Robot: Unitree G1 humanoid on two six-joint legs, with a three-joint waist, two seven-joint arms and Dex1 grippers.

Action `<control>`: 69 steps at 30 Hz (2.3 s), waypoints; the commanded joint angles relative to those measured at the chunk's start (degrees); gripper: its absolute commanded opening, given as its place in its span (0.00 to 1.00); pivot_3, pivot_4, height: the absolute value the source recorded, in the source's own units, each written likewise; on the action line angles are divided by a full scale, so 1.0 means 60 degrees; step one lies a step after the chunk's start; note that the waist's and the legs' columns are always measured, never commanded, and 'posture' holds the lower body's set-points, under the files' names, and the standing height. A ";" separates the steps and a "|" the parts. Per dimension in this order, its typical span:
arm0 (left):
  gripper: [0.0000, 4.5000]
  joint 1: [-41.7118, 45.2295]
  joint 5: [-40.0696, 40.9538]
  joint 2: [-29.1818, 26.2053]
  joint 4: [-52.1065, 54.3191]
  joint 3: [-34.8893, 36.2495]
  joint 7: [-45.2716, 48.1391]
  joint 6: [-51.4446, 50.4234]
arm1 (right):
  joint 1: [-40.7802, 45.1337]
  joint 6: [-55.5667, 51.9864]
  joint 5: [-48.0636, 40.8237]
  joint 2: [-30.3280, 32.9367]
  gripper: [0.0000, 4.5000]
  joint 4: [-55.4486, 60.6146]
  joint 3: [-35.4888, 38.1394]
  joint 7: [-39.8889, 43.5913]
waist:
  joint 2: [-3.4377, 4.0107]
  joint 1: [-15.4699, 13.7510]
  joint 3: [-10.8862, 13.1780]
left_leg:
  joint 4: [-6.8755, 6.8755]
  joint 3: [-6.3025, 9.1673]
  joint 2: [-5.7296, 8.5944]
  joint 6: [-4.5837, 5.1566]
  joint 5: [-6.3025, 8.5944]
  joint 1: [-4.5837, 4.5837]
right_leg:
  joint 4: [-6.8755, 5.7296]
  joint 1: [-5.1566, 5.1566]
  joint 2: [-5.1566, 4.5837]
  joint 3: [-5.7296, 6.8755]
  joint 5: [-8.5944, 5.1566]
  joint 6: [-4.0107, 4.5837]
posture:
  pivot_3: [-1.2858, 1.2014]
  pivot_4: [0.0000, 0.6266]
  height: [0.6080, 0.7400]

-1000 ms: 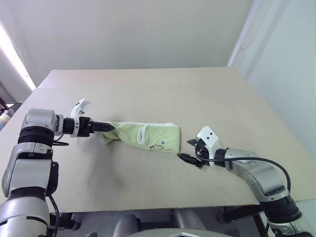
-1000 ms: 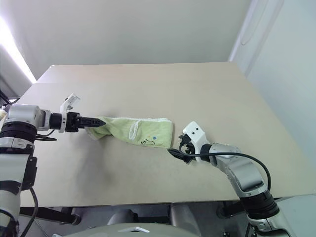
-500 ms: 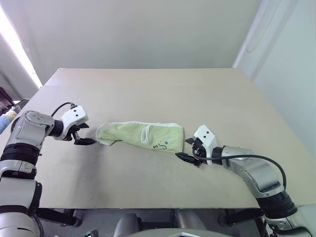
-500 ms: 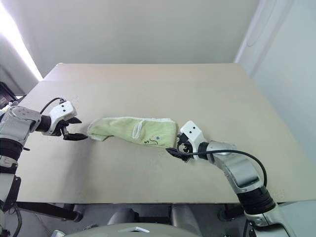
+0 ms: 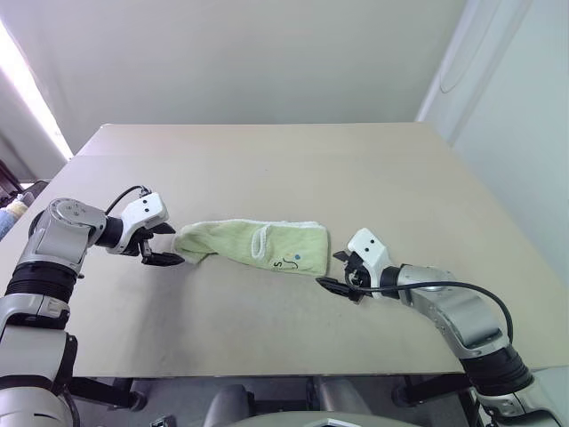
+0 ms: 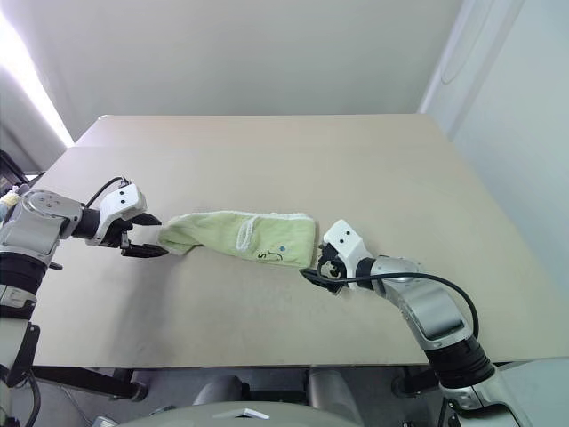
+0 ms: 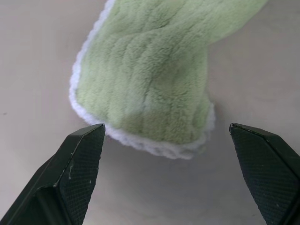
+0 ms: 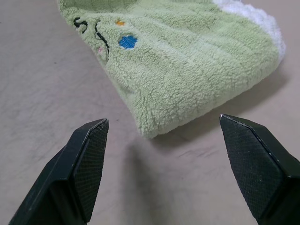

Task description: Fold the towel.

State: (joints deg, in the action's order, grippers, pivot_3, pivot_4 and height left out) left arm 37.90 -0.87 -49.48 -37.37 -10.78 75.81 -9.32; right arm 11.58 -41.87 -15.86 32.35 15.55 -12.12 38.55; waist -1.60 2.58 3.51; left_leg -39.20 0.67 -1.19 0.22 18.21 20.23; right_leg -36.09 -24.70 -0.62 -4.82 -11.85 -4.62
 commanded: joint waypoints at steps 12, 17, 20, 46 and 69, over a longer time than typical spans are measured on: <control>1.00 0.0066 -0.1241 0.0895 0.0038 -0.0524 -0.1465 0.0011 | 0.0173 0.0297 0.0258 -0.0146 0.88 0.0042 0.0084 -0.0090 | 0.0005 -0.0003 -0.0005 | -0.0002 0.0001 0.0002 0.0000 0.0000 -0.0005 | -0.0003 0.0003 0.0001 -0.0001 0.0001 0.0000 | 0.52 0.00 0.79; 1.00 0.0399 -0.1808 0.0754 -0.0588 -0.0660 -0.2197 0.0988 | 0.0099 0.0364 0.0321 -0.0122 0.88 0.0050 0.0106 -0.0131 | 0.0004 -0.0005 -0.0006 | -0.0002 0.0001 0.0002 0.0000 0.0000 -0.0039 | -0.0004 0.0031 0.0001 -0.0001 0.0001 0.0000 | 0.52 0.00 0.79; 1.00 0.0704 -0.2220 0.0768 -0.1053 -0.0844 -0.2797 0.1969 | 0.0131 0.0416 0.0381 -0.0137 0.88 -0.0028 0.0127 -0.0151 | 0.0004 -0.0005 -0.0006 | -0.0002 0.0001 0.0002 0.0000 0.0000 -0.0051 | -0.0008 0.0040 0.0001 -0.0001 0.0001 0.0000 | 0.52 0.00 0.79; 0.01 0.2982 -0.6254 0.0029 -0.2916 -0.3280 -0.5914 0.7633 | 0.0423 0.0638 0.0630 -0.0409 0.88 -0.0407 0.0127 -0.0305 | 0.0001 -0.0035 -0.0003 | -0.0001 0.0002 0.0003 0.0000 0.0000 -0.0009 | 0.0011 0.0020 -0.0002 0.0002 0.0002 -0.0003 | 0.52 0.00 0.79; 0.01 0.6204 -1.2484 0.0896 -0.4072 -0.7362 -1.3584 1.0515 | 0.1702 -0.0070 -0.0499 -0.1560 0.88 -0.0067 0.0310 -0.0108 | -0.0004 -0.0013 -0.0002 | 0.0002 -0.0007 0.0005 0.0000 0.0000 0.0002 | -0.0002 0.0007 0.0001 -0.0003 0.0021 -0.0042 | 0.52 0.00 0.79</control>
State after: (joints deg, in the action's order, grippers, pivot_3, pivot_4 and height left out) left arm 72.47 -71.75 -43.84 -61.18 -52.96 -0.71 54.32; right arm 20.22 -42.23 -18.30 23.49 13.96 -10.40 38.09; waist -1.63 2.50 3.49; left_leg -39.18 0.65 -1.17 0.22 18.22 20.22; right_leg -36.10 -24.66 -0.61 -4.83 -11.72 -4.88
